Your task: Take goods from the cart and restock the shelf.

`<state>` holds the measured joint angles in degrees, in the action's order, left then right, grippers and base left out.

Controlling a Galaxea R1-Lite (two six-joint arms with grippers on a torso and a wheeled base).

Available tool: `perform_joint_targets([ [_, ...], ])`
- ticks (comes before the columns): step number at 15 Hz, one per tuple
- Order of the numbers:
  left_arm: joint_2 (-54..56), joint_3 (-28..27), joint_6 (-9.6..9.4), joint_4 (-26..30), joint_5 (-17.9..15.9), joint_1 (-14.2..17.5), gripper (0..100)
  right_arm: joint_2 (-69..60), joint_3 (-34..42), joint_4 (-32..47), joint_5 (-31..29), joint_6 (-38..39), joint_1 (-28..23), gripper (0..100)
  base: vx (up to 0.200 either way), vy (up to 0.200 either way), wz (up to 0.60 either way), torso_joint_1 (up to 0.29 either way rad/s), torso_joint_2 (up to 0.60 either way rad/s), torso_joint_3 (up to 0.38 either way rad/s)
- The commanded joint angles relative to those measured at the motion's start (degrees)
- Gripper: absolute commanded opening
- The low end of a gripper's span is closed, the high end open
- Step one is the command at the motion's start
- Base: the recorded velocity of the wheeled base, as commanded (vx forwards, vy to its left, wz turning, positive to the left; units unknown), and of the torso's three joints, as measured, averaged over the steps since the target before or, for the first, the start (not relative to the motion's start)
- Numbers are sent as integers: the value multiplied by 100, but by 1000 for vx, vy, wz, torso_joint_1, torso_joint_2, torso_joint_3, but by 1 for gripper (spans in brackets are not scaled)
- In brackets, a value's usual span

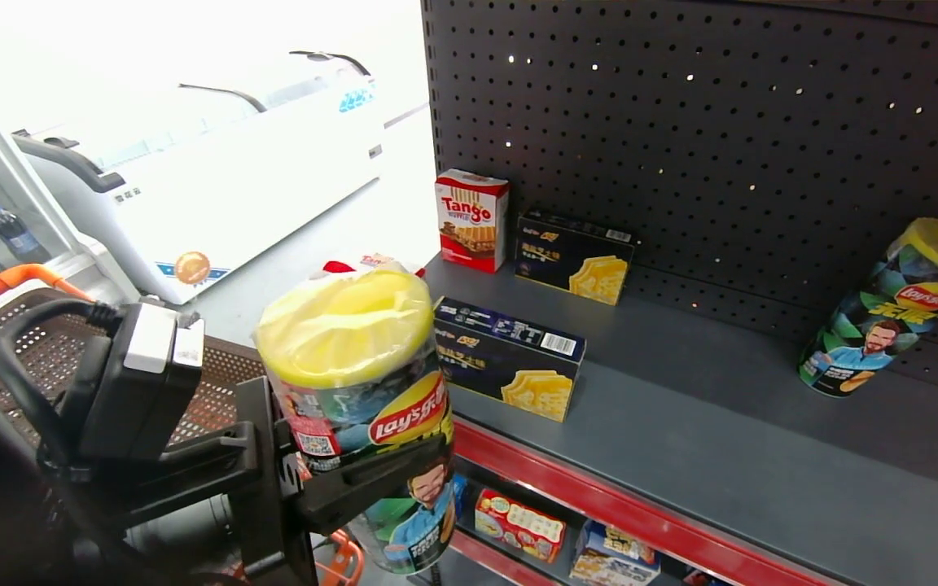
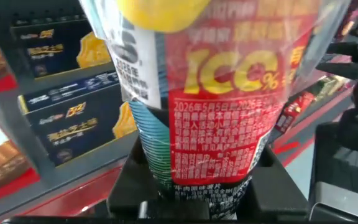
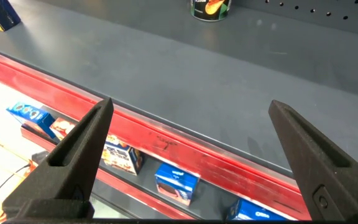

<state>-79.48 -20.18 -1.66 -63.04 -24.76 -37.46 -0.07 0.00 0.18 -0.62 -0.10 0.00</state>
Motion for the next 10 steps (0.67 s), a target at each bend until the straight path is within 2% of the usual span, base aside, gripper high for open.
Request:
perform_joint_targets([
  [1, -67, -57, -1, -7, -55, -59, 0, 7, 0, -1, 1, 1, 0, 100, 0, 0, -600, 2, 2, -2],
  [10, -146, -153, -1, -103, -90, -51, 0, 7, 0, -1, 1, 1, 0, 100, 0, 0, -600, 2, 1, 4],
])
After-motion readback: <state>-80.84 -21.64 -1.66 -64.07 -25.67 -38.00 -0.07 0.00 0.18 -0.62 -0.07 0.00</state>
